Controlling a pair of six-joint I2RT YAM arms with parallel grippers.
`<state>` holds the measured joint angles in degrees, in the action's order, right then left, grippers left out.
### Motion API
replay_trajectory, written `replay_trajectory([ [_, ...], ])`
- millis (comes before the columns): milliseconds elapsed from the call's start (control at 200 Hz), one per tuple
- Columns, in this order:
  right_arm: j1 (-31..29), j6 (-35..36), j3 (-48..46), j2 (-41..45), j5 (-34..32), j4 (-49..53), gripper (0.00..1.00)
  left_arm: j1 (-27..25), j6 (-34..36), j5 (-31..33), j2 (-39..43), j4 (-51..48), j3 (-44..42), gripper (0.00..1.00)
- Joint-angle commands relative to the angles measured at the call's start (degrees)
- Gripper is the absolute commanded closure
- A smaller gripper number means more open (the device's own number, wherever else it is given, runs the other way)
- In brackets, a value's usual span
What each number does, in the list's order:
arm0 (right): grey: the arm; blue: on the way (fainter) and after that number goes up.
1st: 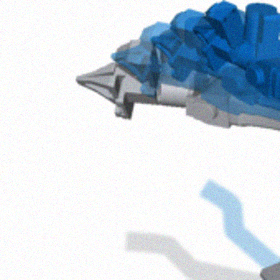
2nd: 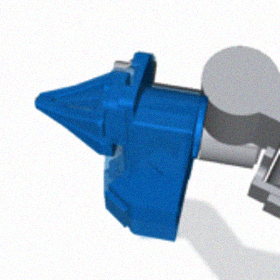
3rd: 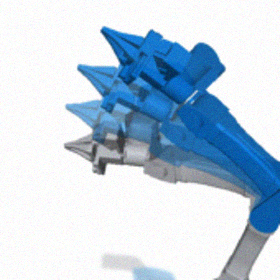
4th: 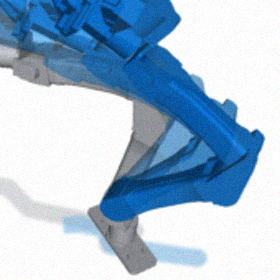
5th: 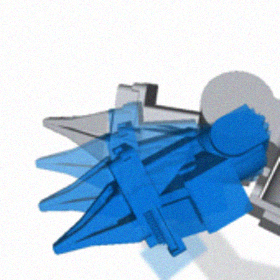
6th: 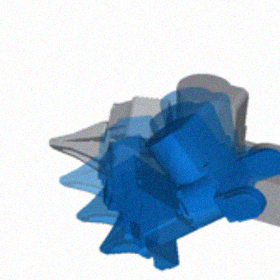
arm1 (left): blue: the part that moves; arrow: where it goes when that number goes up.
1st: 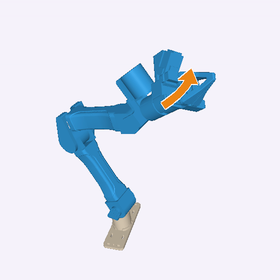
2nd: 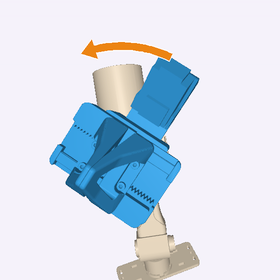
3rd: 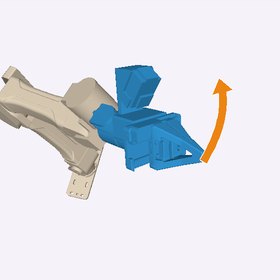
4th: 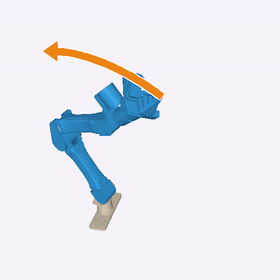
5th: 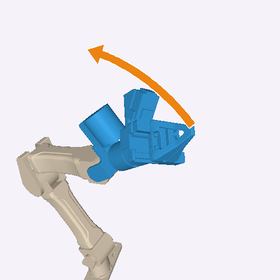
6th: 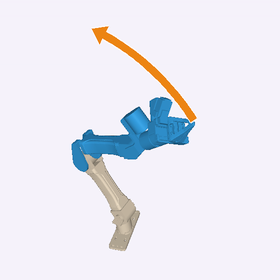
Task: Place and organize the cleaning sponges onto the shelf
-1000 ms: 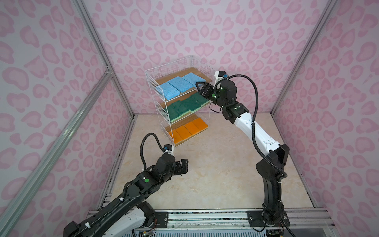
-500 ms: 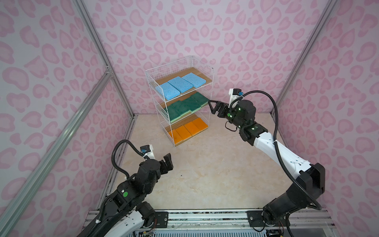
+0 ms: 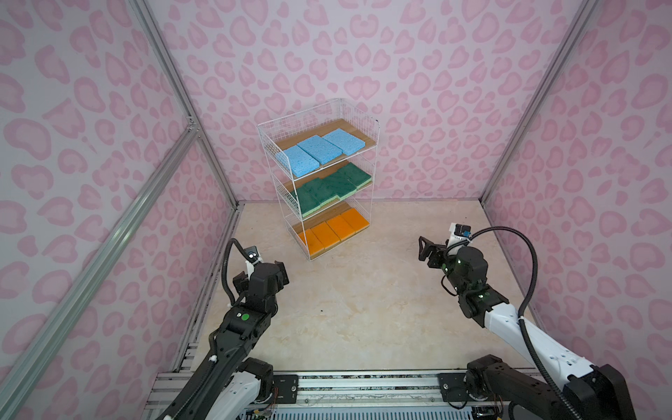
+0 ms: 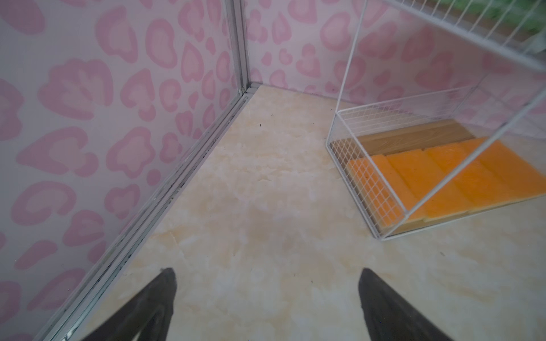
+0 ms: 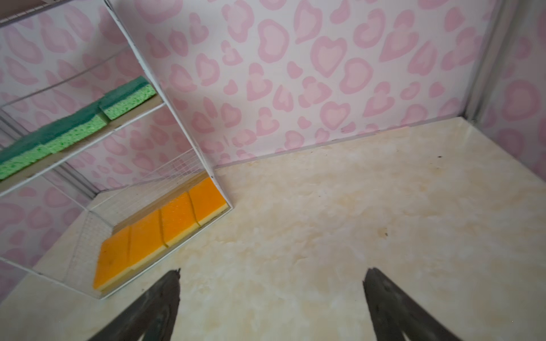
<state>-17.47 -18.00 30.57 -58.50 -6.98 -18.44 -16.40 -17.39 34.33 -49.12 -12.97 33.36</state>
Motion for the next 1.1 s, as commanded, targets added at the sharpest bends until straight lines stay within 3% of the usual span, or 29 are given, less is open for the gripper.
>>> replay_trajectory([
  [0, 1.2, 10.0, -2.9, 0.6, -9.6, -4.9, 0.03, 3.2, 6.9, -1.5, -8.3, 12.8, -1.0, 0.03],
  [60, 1.3, 11.0, -2.9, -0.5, -13.3, -2.4, 0.03, 6.0, 8.5, -1.1, -14.2, 16.3, -1.7, 0.03],
  [215, 4.3, 14.5, -7.1, -2.8, -14.2, -7.1, 0.02, 13.3, 5.5, -8.8, -22.1, 25.6, -3.6, 0.03],
  [325, 6.5, 15.5, -9.8, -5.7, -12.1, -11.8, 0.02, 13.5, 9.2, -11.8, -25.1, 37.1, -6.0, 0.03],
  [405, 7.8, 14.1, -10.6, -9.1, -12.1, -14.6, 0.02, 13.7, 10.8, -13.8, -29.1, 40.2, -5.5, 0.03],
  [520, 9.7, 10.3, -15.7, -12.5, -10.0, -28.3, 0.02, 13.9, 10.5, -16.1, -31.3, 47.3, -5.6, 0.02],
  [585, 10.2, 8.7, -15.8, -13.6, -11.2, -28.0, 0.02, 14.0, 10.9, -14.9, -32.9, 46.6, -4.0, 0.01],
  [660, 10.7, 7.9, -18.6, -16.4, -12.6, -36.4, 0.01, 13.9, 12.4, -14.9, -32.6, 53.6, -7.4, 0.02],
  [765, 11.0, 7.0, -18.8, -13.1, -12.4, -31.6, 0.02, 14.1, 12.8, -15.4, -33.1, 64.9, -13.3, 0.01],
  [845, 11.6, 6.6, -22.3, -12.9, -12.3, -38.5, 0.01, 14.4, 12.6, -16.3, -33.6, 66.5, -13.7, 0.01],
  [930, 10.5, 7.6, -24.2, -11.0, -13.4, -40.2, 0.01, 15.3, 12.8, -19.8, -34.1, 66.7, -13.8, 0.01],
  [1045, 4.0, 11.5, -27.6, -11.3, -23.6, -47.6, 0.01, 15.3, 14.1, -22.0, -35.1, 70.5, -15.5, 0.02],
  [1095, 1.9, 13.5, -28.0, -11.7, -25.1, -49.3, 0.01, 15.2, 14.1, -21.9, -34.8, 70.9, -15.9, 0.03],
])
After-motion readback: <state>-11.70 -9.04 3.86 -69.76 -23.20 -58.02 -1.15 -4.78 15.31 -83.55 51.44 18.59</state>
